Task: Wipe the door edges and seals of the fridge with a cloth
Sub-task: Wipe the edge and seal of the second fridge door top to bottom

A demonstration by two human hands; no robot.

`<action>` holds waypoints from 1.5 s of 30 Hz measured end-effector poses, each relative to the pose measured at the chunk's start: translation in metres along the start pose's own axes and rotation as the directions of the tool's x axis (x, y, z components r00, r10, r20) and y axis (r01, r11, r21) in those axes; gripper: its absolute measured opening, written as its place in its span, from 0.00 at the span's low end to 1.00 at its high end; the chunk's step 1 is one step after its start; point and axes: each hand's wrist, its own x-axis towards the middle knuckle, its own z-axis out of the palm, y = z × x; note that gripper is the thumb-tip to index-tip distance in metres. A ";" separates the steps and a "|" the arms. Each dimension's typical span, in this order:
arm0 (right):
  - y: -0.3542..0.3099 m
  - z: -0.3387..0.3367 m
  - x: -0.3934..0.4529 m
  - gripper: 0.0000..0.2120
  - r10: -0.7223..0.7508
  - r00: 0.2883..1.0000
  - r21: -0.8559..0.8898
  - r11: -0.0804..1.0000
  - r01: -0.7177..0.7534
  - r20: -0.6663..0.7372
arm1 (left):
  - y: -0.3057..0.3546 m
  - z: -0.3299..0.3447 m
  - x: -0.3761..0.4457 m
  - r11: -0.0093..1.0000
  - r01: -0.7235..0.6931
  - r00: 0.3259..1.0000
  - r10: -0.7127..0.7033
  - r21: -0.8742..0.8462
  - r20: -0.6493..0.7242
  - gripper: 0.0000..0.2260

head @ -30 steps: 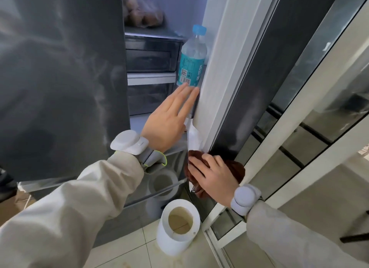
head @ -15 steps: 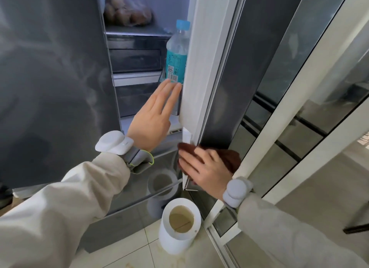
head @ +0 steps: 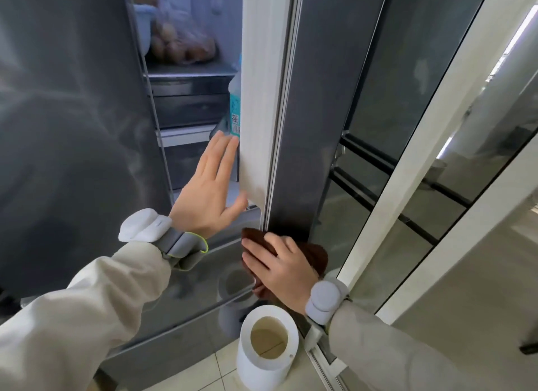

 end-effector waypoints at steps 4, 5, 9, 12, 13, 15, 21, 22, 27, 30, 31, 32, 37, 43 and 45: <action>-0.019 0.029 -0.023 0.22 -0.067 0.995 -0.006 0.998 0.068 0.077 | 0.016 0.001 0.001 0.997 0.051 0.998 -0.054 0.061 0.045 0.47; -0.023 0.033 -0.026 0.23 -0.065 0.993 -0.006 0.998 0.066 0.101 | 0.019 0.003 0.001 0.993 0.068 0.996 -0.072 0.094 0.045 0.49; -0.031 0.034 -0.026 0.24 -0.075 0.977 -0.001 0.997 0.076 0.198 | 0.020 0.006 0.001 0.966 0.121 0.990 -0.134 0.230 0.040 0.52; -0.022 0.018 -0.023 0.27 -0.085 0.975 -0.005 0.996 0.088 0.205 | 0.012 0.007 0.000 0.958 0.082 0.994 -0.097 0.275 0.041 0.48; -0.017 0.011 -0.020 0.26 -0.070 0.980 0.003 0.997 0.071 0.185 | 0.010 0.007 0.000 0.959 0.079 0.995 -0.093 0.273 0.038 0.48; -0.005 -0.006 -0.011 0.18 -0.054 0.987 0.015 0.999 0.052 0.152 | 0.009 0.007 0.000 0.962 0.084 0.995 -0.093 0.259 0.024 0.47; 0.020 -0.035 0.011 0.13 -0.001 0.998 -0.029 1.000 0.003 0.066 | 0.009 0.006 0.001 0.967 0.066 0.997 -0.074 0.245 0.026 0.46; 0.019 -0.032 0.008 0.14 -0.001 0.997 -0.032 0.999 0.004 0.076 | 0.009 0.007 0.002 0.968 0.067 0.997 -0.075 0.241 0.026 0.47; 0.001 -0.006 -0.017 0.18 -0.079 0.974 -0.048 0.995 0.092 0.213 | 0.007 0.004 0.001 0.968 0.070 0.995 -0.086 0.240 0.056 0.46; 0.000 -0.004 -0.019 0.15 -0.146 0.956 -0.031 0.987 0.159 0.253 | 0.005 0.002 0.002 0.967 0.071 0.994 -0.089 0.243 0.063 0.48; 0.002 -0.007 -0.018 0.12 -0.161 0.954 -0.021 0.985 0.172 0.254 | 0.005 0.003 0.002 0.967 0.072 0.993 -0.092 0.244 0.070 0.49; 0.005 -0.012 -0.015 0.11 -0.164 0.958 -0.012 0.985 0.171 0.235 | 0.005 0.002 0.001 0.967 0.075 0.993 -0.095 0.245 0.070 0.49; 0.023 -0.035 0.009 0.12 -0.054 0.992 0.012 0.999 0.053 0.116 | 0.010 0.002 0.003 0.969 0.062 0.993 -0.083 0.241 0.079 0.49; 0.048 -0.060 0.035 0.12 -0.051 0.997 -0.024 0.998 0.052 0.052 | 0.009 -0.010 0.009 0.979 0.030 0.994 -0.051 0.199 0.101 0.37; 0.063 -0.077 0.057 0.12 -0.044 0.999 -0.051 0.998 0.044 -0.005 | 0.009 -0.017 0.012 0.985 0.029 0.994 -0.046 0.173 0.094 0.33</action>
